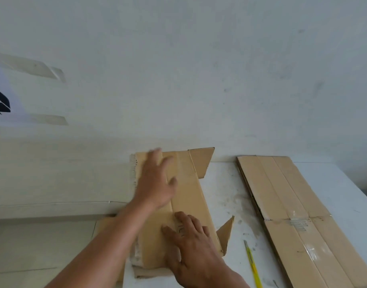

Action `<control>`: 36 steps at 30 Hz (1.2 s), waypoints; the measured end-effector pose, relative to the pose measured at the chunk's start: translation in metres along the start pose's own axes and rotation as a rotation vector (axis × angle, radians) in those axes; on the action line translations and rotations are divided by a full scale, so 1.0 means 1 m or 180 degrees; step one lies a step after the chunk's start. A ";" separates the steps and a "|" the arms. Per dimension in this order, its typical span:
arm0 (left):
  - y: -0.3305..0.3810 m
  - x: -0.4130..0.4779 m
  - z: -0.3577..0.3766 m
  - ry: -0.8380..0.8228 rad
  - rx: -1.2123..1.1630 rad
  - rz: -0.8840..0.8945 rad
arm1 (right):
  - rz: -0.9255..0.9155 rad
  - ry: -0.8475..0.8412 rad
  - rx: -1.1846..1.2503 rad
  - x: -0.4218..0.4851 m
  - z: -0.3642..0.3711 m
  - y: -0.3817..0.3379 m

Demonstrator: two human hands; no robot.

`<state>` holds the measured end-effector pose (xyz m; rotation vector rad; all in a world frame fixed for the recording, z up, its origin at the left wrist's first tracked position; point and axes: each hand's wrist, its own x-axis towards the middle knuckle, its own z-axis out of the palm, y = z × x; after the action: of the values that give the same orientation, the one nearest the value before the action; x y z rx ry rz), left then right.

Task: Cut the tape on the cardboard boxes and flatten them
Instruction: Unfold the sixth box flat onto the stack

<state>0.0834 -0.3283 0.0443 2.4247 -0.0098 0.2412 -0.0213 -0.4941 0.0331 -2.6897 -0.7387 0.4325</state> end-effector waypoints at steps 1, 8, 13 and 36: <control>0.010 -0.005 0.010 -0.0373 -0.0311 0.0028 | -0.0077 0.0024 0.0141 0.002 -0.002 0.004; 0.043 -0.014 0.053 -0.0857 -0.0586 -0.0697 | 0.1088 0.1122 0.1662 0.043 -0.035 0.070; 0.057 -0.011 0.051 -0.0794 -0.0629 -0.1057 | 0.2581 -0.0201 0.3667 0.097 -0.029 0.124; 0.087 -0.003 0.062 -0.0997 -0.1108 -0.1570 | 0.0007 -0.0685 0.3809 0.054 -0.094 0.161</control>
<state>0.0848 -0.4343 0.0535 2.0175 0.3700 -0.3376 0.1284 -0.6177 0.0467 -1.5279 -0.3251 0.8342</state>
